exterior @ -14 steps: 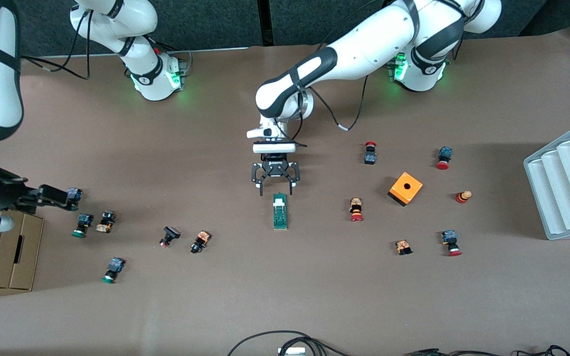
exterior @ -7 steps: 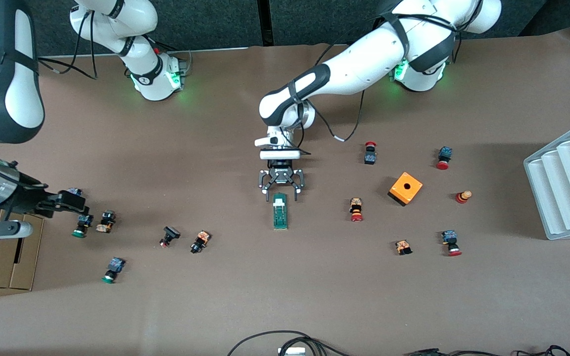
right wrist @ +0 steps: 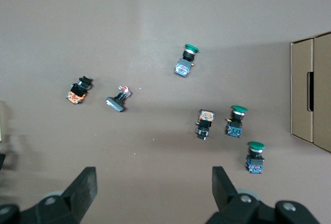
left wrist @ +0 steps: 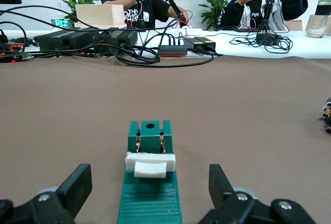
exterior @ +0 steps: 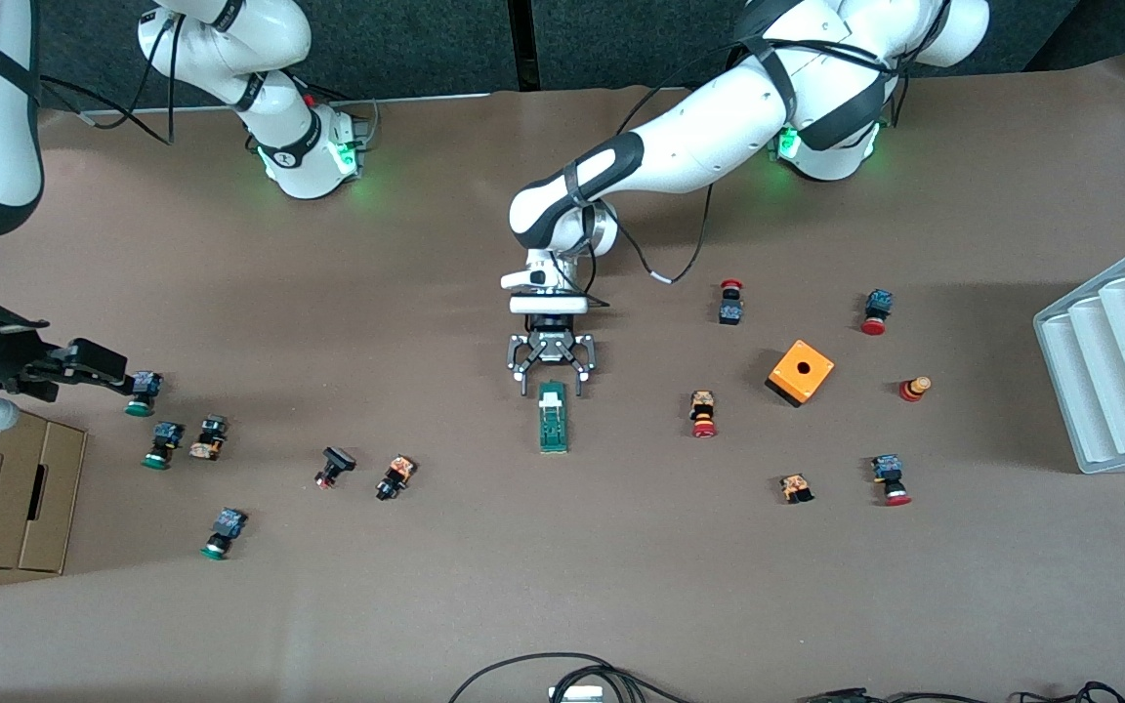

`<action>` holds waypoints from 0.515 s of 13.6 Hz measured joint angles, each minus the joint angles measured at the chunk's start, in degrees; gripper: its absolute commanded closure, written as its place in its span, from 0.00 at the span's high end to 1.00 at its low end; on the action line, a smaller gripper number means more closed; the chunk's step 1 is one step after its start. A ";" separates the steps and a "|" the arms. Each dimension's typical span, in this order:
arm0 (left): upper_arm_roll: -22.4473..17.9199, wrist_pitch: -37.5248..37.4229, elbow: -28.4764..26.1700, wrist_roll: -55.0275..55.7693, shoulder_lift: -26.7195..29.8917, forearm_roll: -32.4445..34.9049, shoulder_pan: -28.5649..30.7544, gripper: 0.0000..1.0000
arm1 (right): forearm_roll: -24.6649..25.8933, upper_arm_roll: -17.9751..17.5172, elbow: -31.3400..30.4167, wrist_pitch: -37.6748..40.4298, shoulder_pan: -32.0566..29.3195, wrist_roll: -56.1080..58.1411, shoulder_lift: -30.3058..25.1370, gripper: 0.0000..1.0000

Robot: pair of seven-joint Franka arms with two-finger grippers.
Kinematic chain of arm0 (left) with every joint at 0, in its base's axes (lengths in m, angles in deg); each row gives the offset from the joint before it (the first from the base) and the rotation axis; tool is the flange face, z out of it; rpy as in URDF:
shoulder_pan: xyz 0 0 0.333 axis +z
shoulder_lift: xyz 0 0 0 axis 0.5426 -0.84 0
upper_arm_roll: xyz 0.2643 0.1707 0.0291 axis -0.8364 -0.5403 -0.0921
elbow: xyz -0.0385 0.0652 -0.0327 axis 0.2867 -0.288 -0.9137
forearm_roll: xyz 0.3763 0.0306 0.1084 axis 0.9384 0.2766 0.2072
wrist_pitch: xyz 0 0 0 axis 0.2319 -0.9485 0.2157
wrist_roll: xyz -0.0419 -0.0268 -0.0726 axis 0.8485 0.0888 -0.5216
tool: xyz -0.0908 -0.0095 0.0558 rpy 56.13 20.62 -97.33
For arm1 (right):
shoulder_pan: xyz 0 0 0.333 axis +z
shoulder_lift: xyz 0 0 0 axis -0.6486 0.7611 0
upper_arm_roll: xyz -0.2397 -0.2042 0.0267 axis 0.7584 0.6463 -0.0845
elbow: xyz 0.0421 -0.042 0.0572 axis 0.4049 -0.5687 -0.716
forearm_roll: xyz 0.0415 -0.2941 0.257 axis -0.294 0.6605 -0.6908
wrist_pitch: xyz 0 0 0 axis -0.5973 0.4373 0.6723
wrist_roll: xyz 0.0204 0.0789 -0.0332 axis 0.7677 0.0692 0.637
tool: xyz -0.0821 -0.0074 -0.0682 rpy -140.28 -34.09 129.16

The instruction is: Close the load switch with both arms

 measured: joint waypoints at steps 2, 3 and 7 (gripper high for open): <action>-0.02 -0.01 0.27 0.00 -0.27 0.04 0.00 1.00 | 0.00 0.03 0.00 0.77 -0.32 0.06 -0.49 0.99; -0.06 -0.02 0.28 0.00 -0.36 0.05 -0.01 1.00 | 0.00 0.07 0.00 1.15 -0.33 0.06 -0.92 0.99; -1.54 -0.17 0.50 0.00 -1.09 1.37 -0.09 1.00 | 0.02 0.37 -0.02 2.83 -0.36 0.49 -2.80 0.99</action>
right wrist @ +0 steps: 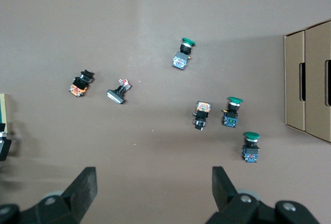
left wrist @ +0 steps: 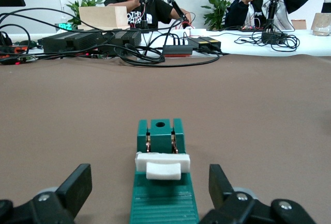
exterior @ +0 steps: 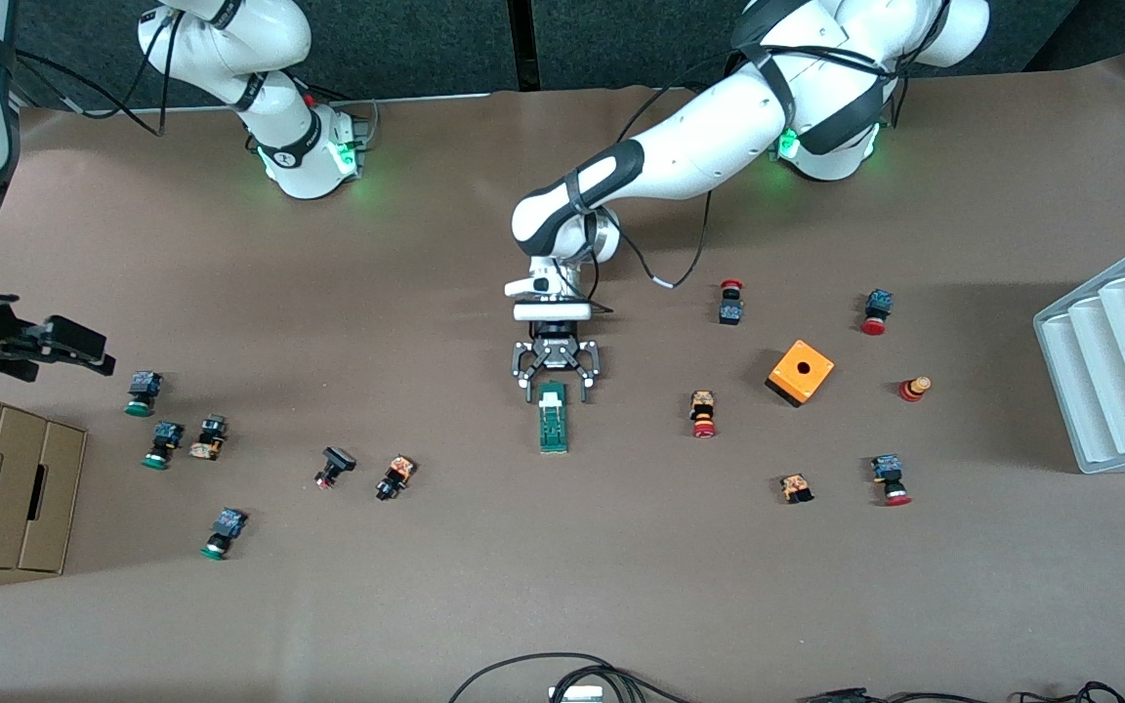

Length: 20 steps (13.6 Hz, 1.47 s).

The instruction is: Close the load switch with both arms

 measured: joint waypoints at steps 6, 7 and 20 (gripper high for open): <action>-0.09 0.00 1.09 0.01 -1.03 0.88 -0.09 1.00 | 0.05 0.01 -0.58 0.14 -0.01 0.43 -0.36 0.99; -0.09 0.00 1.17 0.01 -1.03 0.88 -0.12 1.00 | 0.05 0.01 -0.63 0.14 -0.01 0.43 -0.36 0.99; -0.09 0.00 1.71 0.00 -1.03 0.89 -0.72 0.97 | -9.29 -1.42 -0.75 -4.28 9.90 -35.52 0.73 0.99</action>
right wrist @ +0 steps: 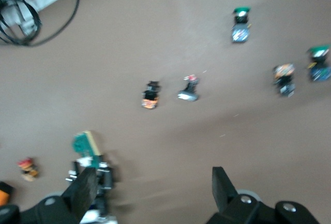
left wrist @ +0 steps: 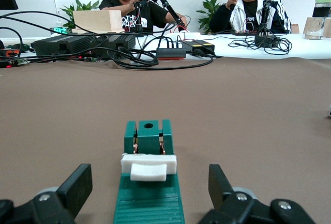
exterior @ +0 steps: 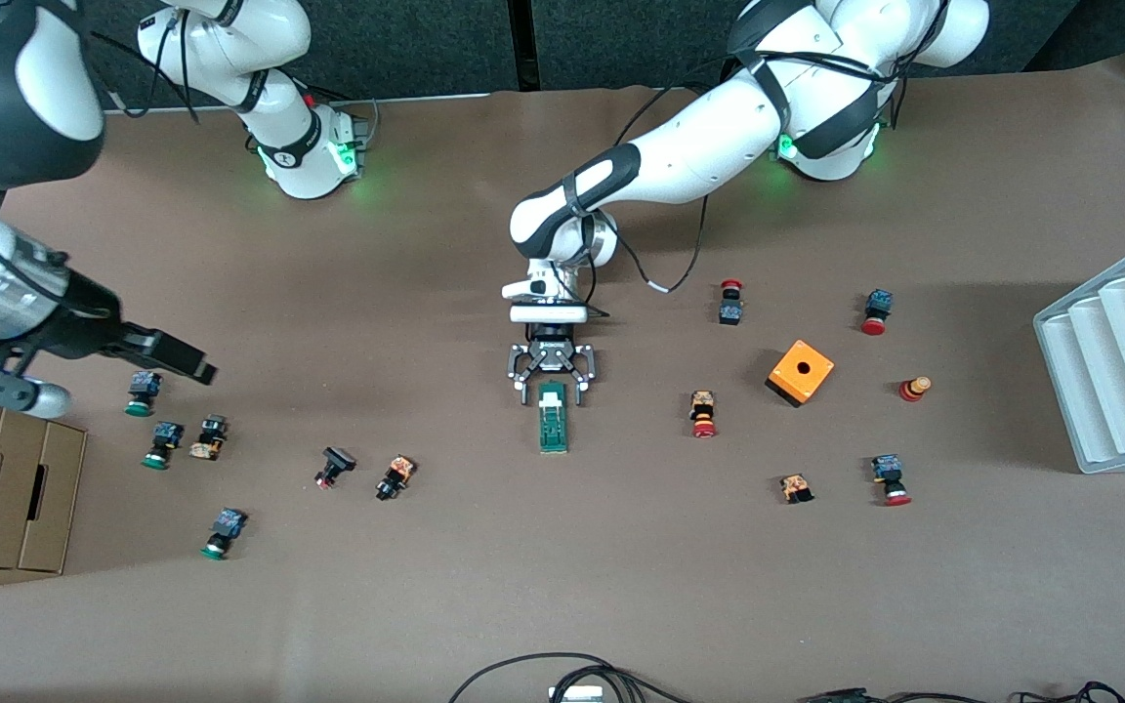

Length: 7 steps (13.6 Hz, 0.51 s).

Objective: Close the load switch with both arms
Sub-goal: 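Reach the right gripper to the white lever while the left gripper holds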

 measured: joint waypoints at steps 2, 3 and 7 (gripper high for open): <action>0.00 0.00 0.14 0.00 0.00 0.00 -0.01 0.96 | -1.28 -0.03 0.01 -1.63 2.76 -9.71 0.45 0.99; 0.00 0.00 0.19 0.00 0.00 0.00 -0.01 0.96 | -2.08 -0.05 0.01 -2.40 4.14 -14.22 0.69 0.99; -0.01 0.00 0.24 0.00 -0.14 0.00 -0.03 0.97 | -3.84 -0.11 0.04 -7.81 10.79 -32.47 2.30 0.99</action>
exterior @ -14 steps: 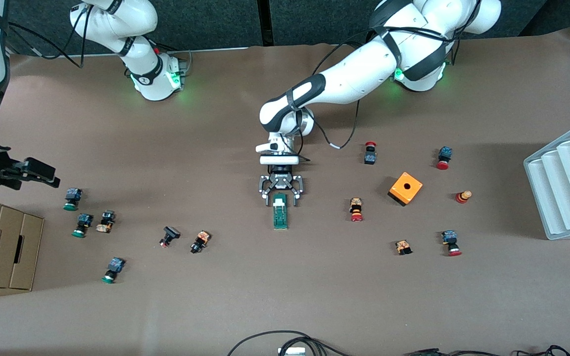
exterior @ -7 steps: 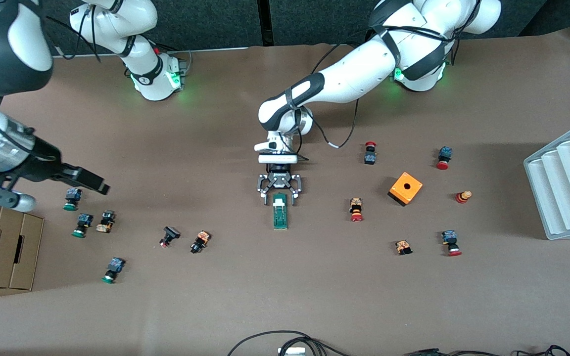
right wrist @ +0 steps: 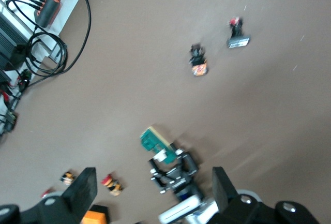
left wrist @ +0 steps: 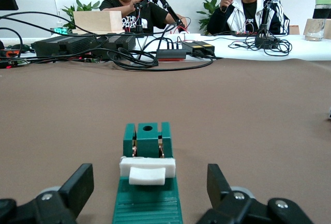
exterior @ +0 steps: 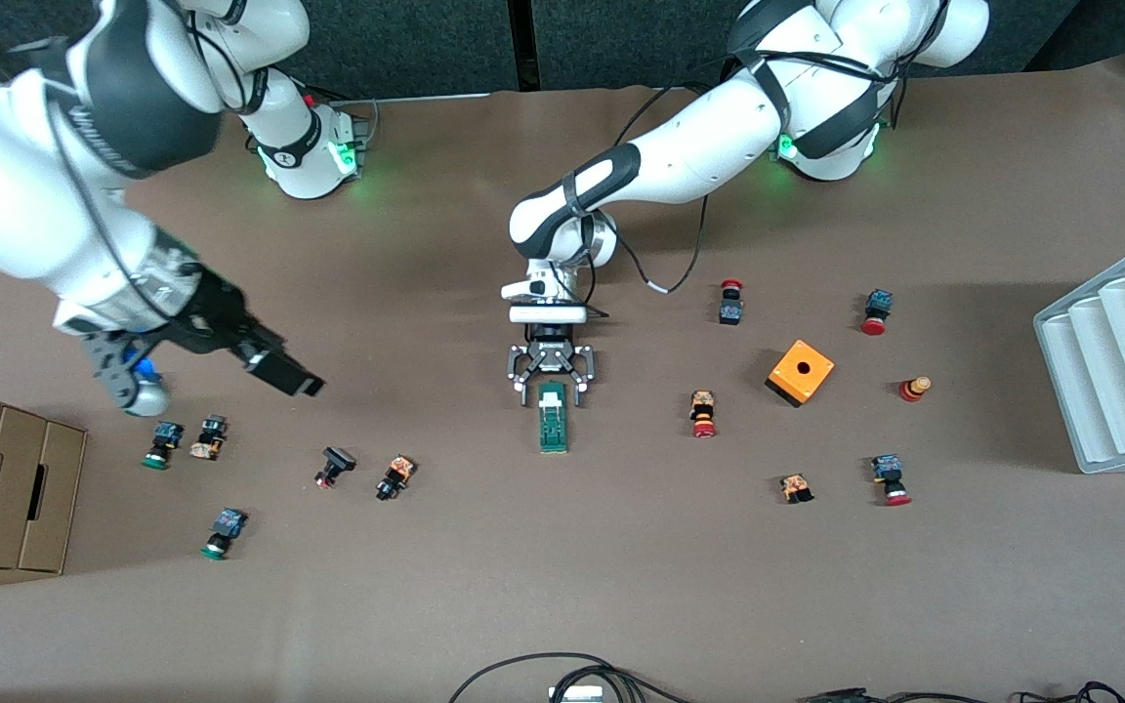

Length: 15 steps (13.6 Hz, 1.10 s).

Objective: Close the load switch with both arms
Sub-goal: 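Reach the right gripper to the white lever while the left gripper holds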

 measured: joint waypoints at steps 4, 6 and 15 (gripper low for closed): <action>0.00 0.00 0.04 0.01 -0.92 0.00 -0.27 0.98 | -0.02 -0.11 0.18 -7.37 8.39 -18.10 4.09 0.99; 0.02 0.00 0.05 0.02 -1.00 0.00 -0.68 0.98 | -0.02 -0.12 0.53 -10.46 11.67 -25.05 7.35 0.99; 0.06 0.00 0.06 0.04 -1.01 -0.16 -1.62 0.98 | -1.72 -0.07 3.25 -16.49 16.92 -36.63 22.00 0.93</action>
